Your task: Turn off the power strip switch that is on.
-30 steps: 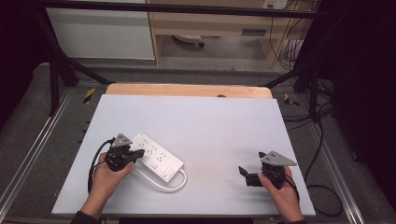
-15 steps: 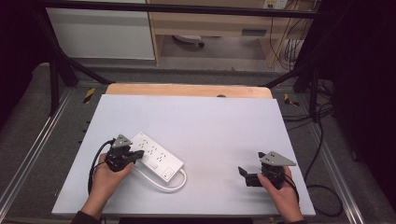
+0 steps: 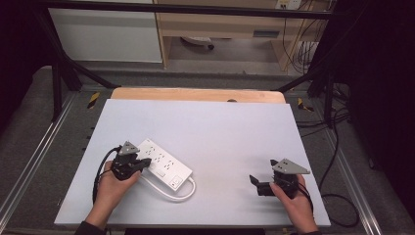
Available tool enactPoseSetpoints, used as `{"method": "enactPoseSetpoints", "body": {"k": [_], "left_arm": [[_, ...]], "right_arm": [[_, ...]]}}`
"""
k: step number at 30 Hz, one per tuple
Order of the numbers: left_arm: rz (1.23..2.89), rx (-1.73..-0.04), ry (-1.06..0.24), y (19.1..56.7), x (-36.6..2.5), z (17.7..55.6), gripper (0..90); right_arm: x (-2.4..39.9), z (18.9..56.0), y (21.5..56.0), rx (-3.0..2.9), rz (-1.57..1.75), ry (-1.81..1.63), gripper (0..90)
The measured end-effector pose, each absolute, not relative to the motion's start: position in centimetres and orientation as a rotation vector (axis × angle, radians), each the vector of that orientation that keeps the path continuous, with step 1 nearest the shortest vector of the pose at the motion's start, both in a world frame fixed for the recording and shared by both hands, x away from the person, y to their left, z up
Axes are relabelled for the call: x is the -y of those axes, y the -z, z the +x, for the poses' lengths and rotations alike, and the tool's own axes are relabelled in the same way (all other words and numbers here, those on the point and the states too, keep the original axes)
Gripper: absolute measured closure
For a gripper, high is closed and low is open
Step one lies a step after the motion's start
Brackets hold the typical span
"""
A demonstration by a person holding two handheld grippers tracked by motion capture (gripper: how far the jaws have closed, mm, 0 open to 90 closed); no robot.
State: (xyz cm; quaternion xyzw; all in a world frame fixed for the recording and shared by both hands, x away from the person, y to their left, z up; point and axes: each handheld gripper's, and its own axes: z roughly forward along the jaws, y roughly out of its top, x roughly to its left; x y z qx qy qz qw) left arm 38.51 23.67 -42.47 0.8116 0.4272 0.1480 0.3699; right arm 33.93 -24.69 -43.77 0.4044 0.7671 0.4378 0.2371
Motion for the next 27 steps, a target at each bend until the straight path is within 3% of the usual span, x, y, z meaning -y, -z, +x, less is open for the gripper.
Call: {"method": "enactPoseSetpoints", "body": {"k": [27], "left_arm": [[2.069,-1.103,-0.364,42.56,-23.83,38.66,90.0]], "right_arm": [[24.57,33.88,43.79,-2.112,1.11,-1.196,3.0]]}}
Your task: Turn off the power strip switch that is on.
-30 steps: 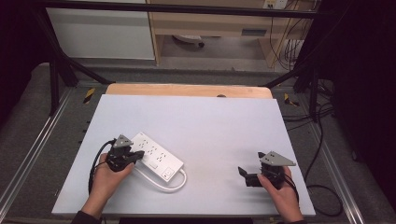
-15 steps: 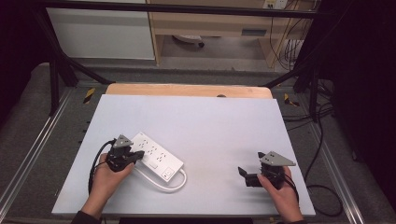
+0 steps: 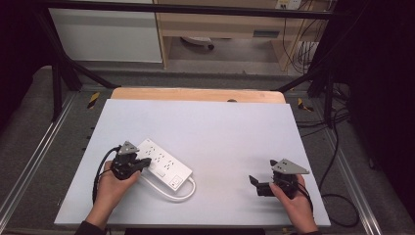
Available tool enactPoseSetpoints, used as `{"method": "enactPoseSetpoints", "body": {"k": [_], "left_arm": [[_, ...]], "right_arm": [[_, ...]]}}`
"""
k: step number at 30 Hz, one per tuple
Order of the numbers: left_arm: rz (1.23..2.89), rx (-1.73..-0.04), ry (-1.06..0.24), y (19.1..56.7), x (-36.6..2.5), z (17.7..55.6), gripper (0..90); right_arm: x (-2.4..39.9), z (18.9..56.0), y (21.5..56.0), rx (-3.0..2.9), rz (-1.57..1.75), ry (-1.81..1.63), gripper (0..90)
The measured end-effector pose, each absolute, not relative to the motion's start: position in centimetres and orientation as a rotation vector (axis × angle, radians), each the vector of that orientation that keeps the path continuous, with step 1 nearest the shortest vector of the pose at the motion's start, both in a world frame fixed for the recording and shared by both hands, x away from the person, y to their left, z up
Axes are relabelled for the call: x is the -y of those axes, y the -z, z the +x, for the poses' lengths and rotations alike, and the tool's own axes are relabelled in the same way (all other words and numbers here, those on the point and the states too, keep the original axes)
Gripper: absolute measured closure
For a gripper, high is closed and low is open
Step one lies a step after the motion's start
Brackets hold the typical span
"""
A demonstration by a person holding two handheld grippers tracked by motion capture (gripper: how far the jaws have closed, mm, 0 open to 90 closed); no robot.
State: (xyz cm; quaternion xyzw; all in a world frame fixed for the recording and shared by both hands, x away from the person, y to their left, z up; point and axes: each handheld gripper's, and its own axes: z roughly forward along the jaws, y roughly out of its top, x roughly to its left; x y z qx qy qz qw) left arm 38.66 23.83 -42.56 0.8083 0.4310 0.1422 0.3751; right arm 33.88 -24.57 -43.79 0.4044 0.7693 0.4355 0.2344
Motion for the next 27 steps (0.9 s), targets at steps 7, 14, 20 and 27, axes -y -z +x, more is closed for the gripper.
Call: {"method": "enactPoseSetpoints", "body": {"k": [7,14,20,27], "left_arm": [[2.062,-1.108,-0.335,42.6,-24.1,38.8,90.0],[2.059,-1.121,-0.325,42.8,-24.3,39.0,90.0],[2.016,-1.131,-0.297,43.1,-25.0,39.3,90.0],[2.051,-1.109,-0.352,42.9,-24.5,39.1,90.0]], "right_arm": [[24.6,33.9,43.8,-2.11,1.109,-1.194,2.9],[24.6,33.9,43.8,-2.111,1.108,-1.192,2.9],[24.6,33.9,43.8,-2.112,1.107,-1.193,2.9],[24.5,33.9,43.8,-2.113,1.109,-1.19,2.9]]}}
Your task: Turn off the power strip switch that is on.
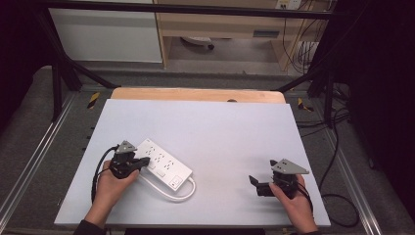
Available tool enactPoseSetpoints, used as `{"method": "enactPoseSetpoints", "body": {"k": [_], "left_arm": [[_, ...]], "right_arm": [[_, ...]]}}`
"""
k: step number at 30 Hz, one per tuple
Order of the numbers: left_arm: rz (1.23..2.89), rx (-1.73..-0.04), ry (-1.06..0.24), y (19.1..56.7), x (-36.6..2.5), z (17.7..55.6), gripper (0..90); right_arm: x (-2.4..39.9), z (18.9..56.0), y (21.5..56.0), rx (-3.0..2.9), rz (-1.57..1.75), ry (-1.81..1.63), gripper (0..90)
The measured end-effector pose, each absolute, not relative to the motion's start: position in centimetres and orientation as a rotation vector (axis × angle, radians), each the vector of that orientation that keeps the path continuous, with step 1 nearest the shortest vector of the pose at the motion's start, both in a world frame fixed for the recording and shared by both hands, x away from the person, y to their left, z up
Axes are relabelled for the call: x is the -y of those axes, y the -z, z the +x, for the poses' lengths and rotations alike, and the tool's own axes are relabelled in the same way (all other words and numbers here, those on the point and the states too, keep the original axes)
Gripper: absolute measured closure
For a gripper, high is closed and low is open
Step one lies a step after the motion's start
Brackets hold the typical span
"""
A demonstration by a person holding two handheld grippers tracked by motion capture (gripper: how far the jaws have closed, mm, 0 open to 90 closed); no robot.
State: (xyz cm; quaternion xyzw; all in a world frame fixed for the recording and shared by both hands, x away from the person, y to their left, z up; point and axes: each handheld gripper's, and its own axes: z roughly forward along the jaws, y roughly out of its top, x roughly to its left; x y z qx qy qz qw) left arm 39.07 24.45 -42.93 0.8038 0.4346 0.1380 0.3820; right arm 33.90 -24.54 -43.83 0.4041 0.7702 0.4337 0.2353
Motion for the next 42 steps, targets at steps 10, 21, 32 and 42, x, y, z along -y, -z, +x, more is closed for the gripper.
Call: {"method": "enactPoseSetpoints", "body": {"k": [10,21,32,42], "left_arm": [[2.06,-1.104,-0.369,42.89,-24.33,38.98,90.0],[2.054,-1.097,-0.388,42.87,-24.07,38.99,90.0],[2.022,-1.07,-0.398,42.59,-24.17,38.89,90.0],[1.984,-1.047,-0.433,42.48,-24.08,38.84,82.6]], "right_arm": [[24.53,33.93,43.85,-2.115,1.104,-1.19,2.9],[24.53,33.94,43.86,-2.116,1.103,-1.191,2.9],[24.53,33.93,43.85,-2.115,1.106,-1.192,2.9],[24.54,33.94,43.86,-2.115,1.102,-1.191,2.9]]}}
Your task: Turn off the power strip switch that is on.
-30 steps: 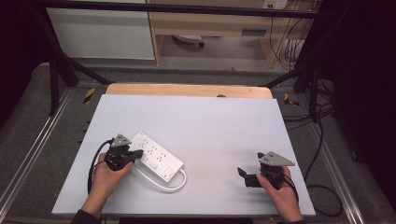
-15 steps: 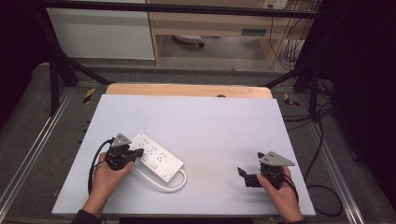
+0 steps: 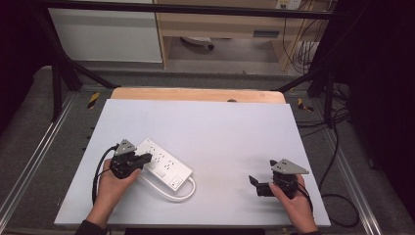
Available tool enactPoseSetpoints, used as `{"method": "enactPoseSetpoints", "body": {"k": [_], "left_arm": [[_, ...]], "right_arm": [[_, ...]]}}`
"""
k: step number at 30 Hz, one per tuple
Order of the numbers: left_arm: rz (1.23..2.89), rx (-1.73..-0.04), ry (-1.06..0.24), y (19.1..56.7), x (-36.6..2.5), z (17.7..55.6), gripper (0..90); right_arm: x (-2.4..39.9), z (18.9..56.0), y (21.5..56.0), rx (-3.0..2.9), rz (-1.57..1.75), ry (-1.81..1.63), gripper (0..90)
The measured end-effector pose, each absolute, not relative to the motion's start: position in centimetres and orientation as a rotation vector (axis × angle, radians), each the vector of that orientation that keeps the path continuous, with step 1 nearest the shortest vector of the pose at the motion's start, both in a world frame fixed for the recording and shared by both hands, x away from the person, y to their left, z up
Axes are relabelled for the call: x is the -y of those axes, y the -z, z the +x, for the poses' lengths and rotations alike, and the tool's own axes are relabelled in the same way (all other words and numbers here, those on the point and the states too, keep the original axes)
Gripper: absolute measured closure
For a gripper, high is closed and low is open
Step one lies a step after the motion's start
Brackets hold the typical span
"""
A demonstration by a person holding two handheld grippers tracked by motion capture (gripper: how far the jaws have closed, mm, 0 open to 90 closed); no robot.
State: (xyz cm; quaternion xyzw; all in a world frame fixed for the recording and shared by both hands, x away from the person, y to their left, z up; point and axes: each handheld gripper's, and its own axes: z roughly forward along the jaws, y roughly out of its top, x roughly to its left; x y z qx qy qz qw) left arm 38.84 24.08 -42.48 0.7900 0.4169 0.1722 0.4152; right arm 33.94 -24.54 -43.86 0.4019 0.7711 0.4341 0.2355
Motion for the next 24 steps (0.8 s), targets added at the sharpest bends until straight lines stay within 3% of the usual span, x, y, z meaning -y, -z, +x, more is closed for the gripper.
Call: {"method": "enactPoseSetpoints", "body": {"k": [11,14,24], "left_arm": [[1.922,-1.054,-0.452,42.17,-24.0,38.97,59.8],[1.912,-1.056,-0.459,42.06,-23.86,38.99,47.6],[1.891,-1.078,-0.479,41.86,-23.48,38.98,24.6]], "right_arm": [[24.48,33.92,43.86,-2.118,1.098,-1.186,2.9],[24.48,33.91,43.86,-2.12,1.097,-1.185,2.9],[24.47,33.89,43.84,-2.119,1.097,-1.184,2.9]]}}
